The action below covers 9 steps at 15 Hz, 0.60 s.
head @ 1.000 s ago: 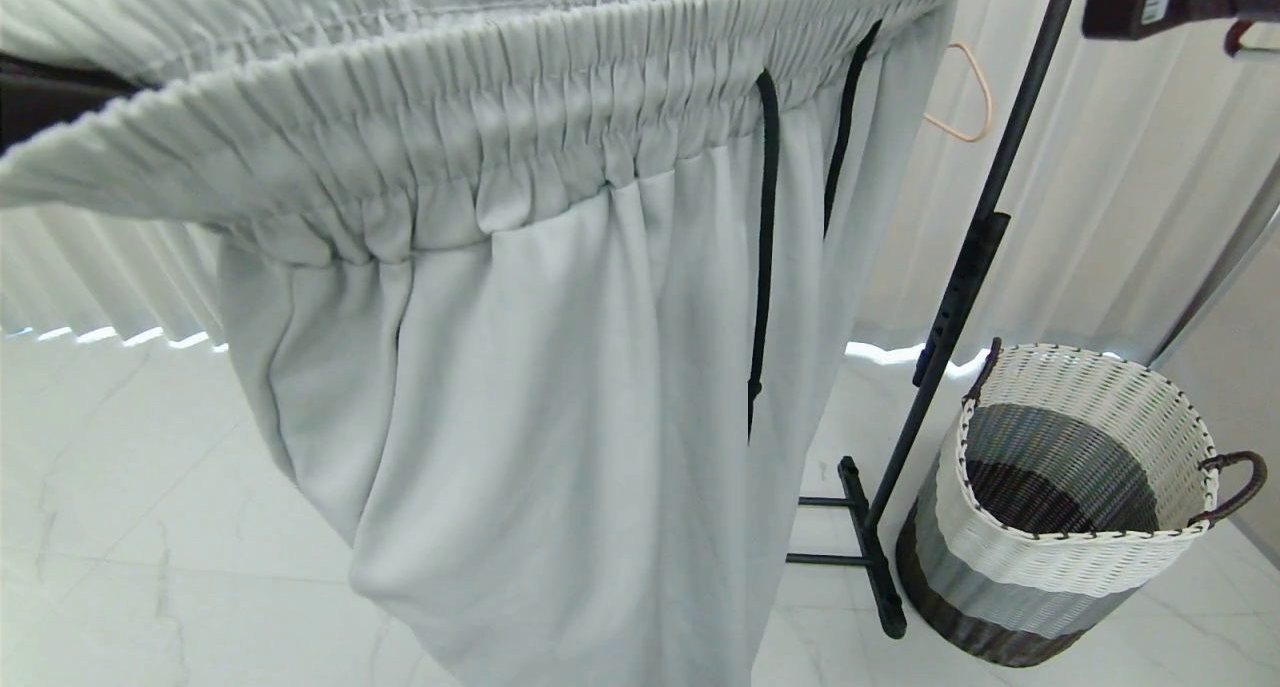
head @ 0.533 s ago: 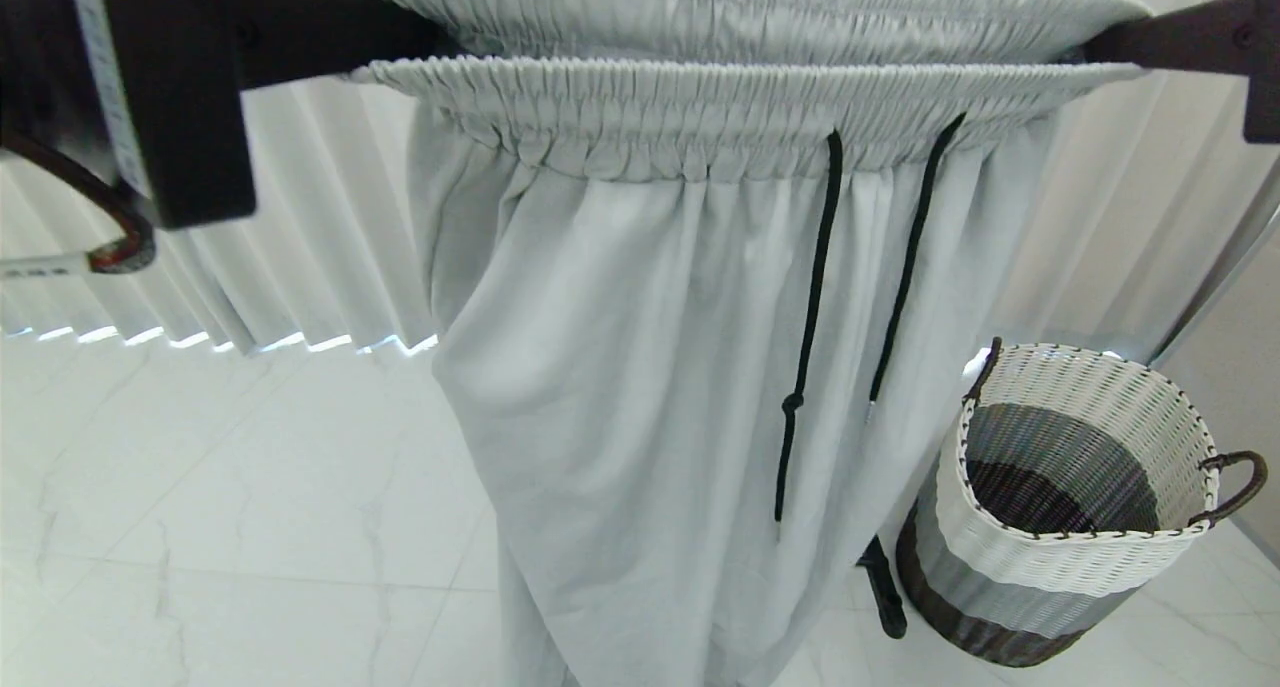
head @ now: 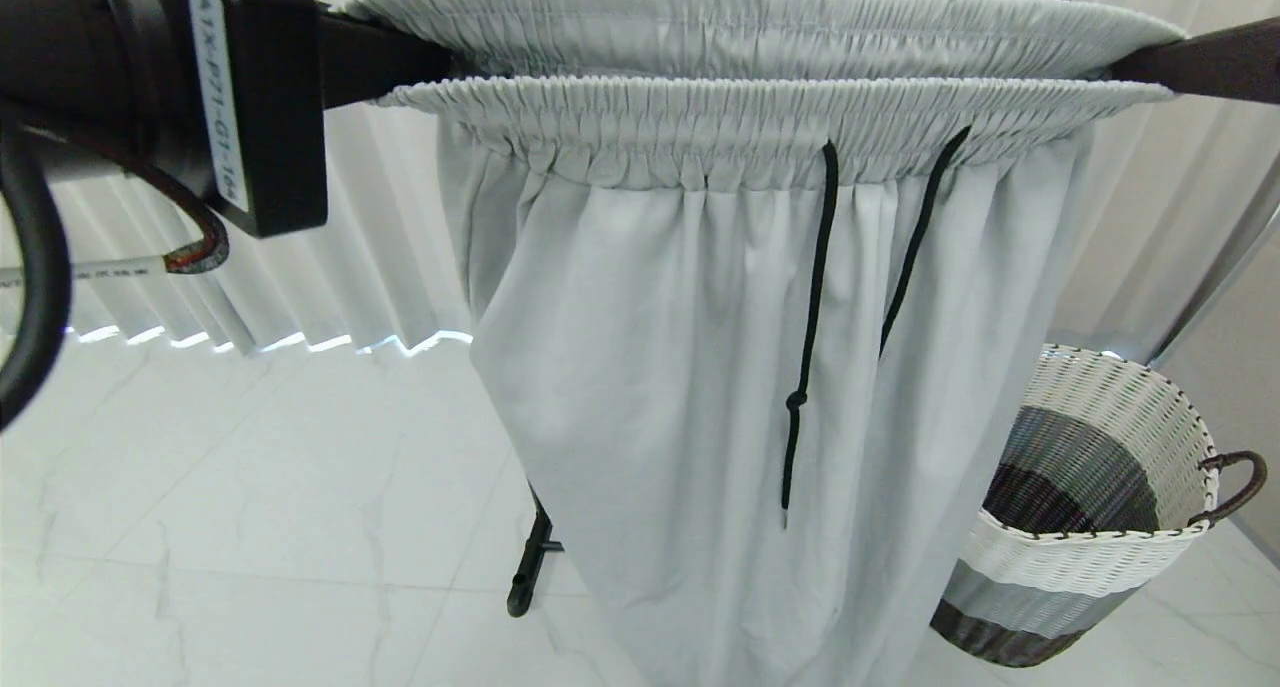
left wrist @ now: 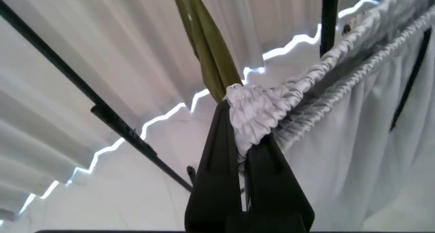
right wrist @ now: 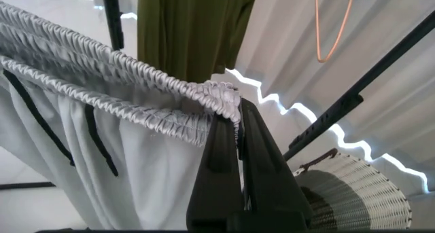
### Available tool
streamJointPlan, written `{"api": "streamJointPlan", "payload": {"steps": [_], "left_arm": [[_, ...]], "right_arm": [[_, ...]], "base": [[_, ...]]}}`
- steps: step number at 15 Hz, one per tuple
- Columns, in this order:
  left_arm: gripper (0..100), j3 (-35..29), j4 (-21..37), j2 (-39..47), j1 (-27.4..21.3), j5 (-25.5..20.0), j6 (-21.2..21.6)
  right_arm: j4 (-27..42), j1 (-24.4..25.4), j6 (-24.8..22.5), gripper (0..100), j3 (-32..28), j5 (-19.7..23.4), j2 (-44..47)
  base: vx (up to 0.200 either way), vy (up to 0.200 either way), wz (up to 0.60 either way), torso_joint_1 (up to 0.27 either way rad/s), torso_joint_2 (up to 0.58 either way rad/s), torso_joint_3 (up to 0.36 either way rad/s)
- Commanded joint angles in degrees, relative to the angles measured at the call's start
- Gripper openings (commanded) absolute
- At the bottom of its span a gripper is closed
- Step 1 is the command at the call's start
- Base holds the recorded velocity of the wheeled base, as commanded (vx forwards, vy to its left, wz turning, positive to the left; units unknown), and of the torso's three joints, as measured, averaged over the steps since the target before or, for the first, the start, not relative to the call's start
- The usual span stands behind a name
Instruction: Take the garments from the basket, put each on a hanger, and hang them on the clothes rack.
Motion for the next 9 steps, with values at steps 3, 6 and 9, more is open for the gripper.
{"api": "streamJointPlan", "payload": {"steps": [3,6,9], "left_arm": [[0,-0.3,-0.2,0.2,0.4,0.0,0.0],[0,-0.3,-0.2,0.1,0.4,0.0,0.1],[0,0.1,-0.2,0.1,1.1,0.1,0.1]], "right_arm": [[0.3,0.0,0.0,0,-0.1,-0.1,0.0],[0.3,0.0,0.0,100,0.1,-0.1,-0.2],[0.1,0.0,-1.5,100,4.7,0.4,-2.6]], "base": [[0.0,0.0,0.0,0.0,0.0,0.0],[0.0,0.0,0.0,0.0,0.0,0.0],[0.0,0.0,0.0,0.0,0.0,0.0]]}}
